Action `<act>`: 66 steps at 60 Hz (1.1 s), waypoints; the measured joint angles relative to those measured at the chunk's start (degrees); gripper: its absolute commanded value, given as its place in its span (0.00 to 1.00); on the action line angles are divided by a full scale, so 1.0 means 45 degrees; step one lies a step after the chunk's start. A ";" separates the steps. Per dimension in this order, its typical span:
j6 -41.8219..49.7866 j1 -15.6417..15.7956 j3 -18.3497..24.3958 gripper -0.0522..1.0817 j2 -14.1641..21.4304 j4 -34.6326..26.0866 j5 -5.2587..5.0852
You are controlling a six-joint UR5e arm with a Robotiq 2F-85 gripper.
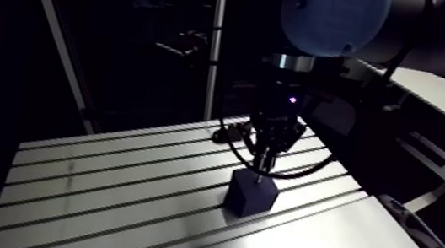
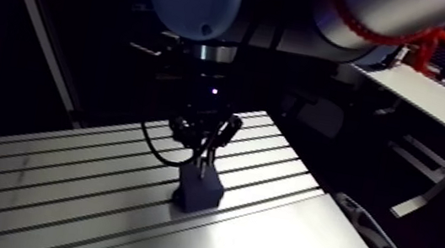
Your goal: Pick up the M10 bolt and insert it into the hole until fully seated.
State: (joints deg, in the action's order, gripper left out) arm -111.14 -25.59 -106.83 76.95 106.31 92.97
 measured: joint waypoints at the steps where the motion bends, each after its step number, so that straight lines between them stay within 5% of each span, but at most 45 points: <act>1: 0.0000 0.0000 0.0000 1.00 -0.0001 0.0000 -0.0003; 66: 0.0000 -0.0018 0.0016 1.00 -0.0042 0.0003 -0.0064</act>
State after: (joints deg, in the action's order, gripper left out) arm -111.14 -25.67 -106.76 76.77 106.32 92.68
